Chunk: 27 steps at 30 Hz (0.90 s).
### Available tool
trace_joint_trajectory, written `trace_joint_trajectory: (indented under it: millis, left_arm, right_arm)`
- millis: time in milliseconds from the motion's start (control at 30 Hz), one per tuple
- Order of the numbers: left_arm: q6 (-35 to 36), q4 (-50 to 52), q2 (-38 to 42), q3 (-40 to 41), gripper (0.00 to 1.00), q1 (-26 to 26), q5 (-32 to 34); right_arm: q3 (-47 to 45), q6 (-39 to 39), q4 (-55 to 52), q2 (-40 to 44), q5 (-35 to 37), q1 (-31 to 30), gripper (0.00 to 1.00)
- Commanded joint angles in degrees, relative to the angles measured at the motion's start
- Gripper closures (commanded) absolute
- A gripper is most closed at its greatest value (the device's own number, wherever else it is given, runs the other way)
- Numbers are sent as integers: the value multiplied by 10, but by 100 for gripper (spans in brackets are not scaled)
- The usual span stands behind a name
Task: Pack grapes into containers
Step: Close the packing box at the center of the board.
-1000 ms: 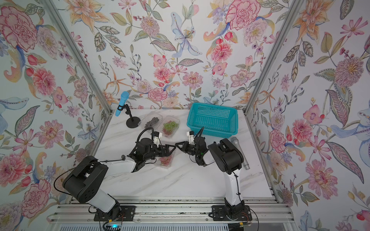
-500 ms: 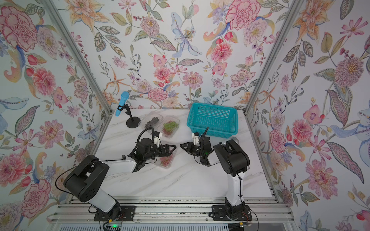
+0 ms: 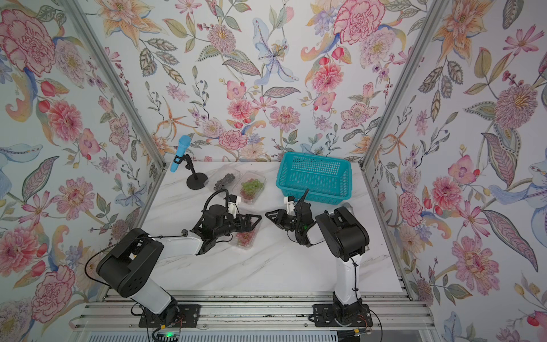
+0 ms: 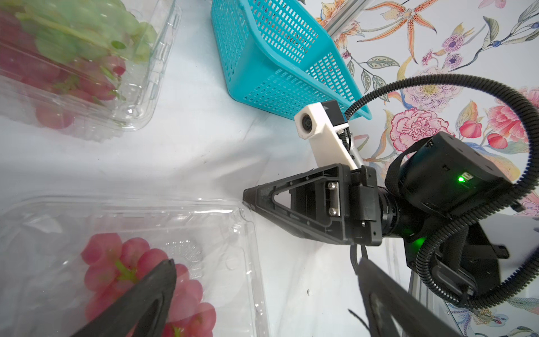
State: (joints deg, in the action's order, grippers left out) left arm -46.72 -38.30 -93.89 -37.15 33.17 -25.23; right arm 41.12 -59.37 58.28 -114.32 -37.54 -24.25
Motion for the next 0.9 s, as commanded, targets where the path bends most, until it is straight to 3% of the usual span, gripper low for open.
trace_joint_trajectory:
  millis: [0, 400, 667, 867]
  left_arm:
    - [-9, 57, -29, 17, 0, 6, -1]
    - [-9, 59, -28, 16, 0, 6, -1]
    - [-8, 58, -24, 21, 0, 6, 1]
    - [-7, 58, -24, 20, 0, 6, 1]
  right_arm:
    - [14, -10, 17, 4, -10, -11, 63]
    - [44, -14, 15, -28, -7, -33, 71]
    - [26, -67, 99, -63, -15, -23, 73]
    - [16, -58, 92, -52, -14, -21, 73]
